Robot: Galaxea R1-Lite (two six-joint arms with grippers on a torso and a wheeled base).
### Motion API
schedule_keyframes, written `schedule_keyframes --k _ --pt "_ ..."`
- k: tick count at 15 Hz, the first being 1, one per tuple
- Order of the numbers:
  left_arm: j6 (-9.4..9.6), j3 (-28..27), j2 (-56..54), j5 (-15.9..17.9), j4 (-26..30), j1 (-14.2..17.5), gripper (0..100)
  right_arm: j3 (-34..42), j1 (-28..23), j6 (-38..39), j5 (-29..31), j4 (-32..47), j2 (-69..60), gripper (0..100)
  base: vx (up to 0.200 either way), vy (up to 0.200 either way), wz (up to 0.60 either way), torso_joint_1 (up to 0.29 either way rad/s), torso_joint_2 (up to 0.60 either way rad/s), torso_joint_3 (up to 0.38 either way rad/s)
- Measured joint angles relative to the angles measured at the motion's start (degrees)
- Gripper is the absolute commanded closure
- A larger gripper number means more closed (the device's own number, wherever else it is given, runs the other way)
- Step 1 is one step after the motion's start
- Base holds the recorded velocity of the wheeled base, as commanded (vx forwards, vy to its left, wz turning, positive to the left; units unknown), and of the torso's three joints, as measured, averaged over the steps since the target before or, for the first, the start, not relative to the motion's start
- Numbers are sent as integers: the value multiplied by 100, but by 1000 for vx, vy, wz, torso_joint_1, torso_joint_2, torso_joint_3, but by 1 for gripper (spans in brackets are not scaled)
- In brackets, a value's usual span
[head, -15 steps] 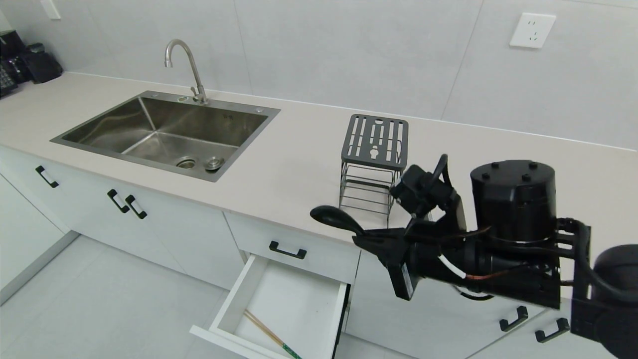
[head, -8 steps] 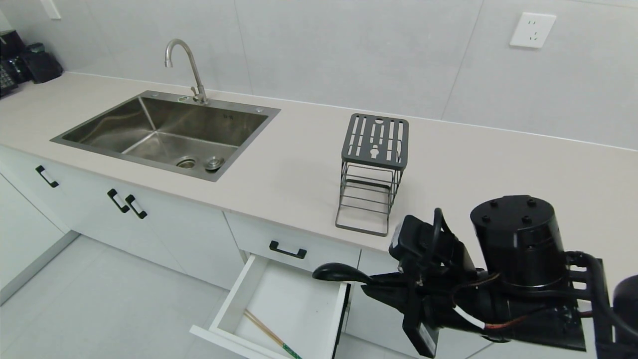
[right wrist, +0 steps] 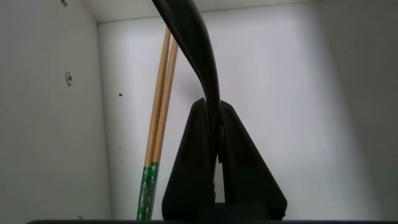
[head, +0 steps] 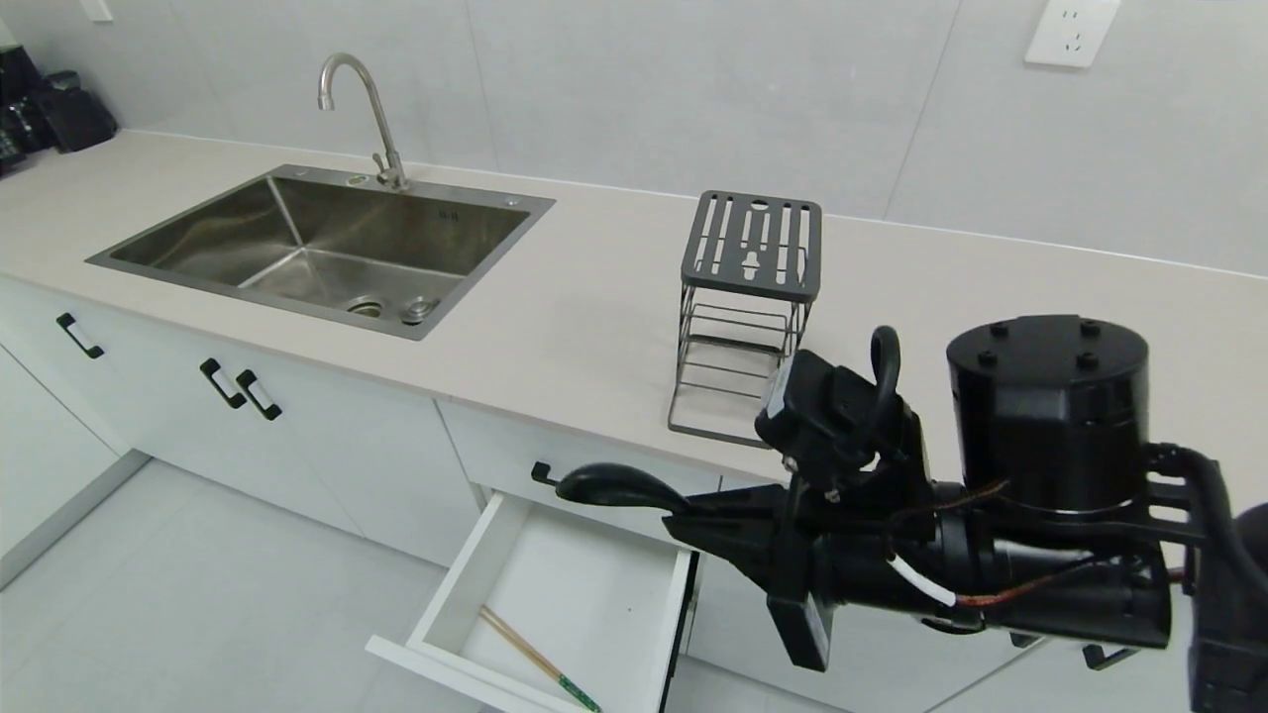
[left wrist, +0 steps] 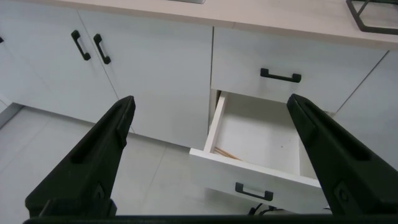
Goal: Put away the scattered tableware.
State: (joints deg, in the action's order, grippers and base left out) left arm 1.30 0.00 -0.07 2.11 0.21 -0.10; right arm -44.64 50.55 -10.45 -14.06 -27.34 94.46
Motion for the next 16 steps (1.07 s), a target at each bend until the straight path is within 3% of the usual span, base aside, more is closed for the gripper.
schedule_keyframes --k 7,11,16 --pt "2 0 0 0 -2 0 0 -1232 169 -11 -33 52 842 100 0 0 0 -219 434 209" --pt "2 0 0 0 9 0 0 -1423 132 -59 -37 66 1256 100 0 0 0 -238 461 229" --pt "2 0 0 0 -2 0 0 -1436 106 -104 -37 52 1414 100 0 0 0 -30 69 26"
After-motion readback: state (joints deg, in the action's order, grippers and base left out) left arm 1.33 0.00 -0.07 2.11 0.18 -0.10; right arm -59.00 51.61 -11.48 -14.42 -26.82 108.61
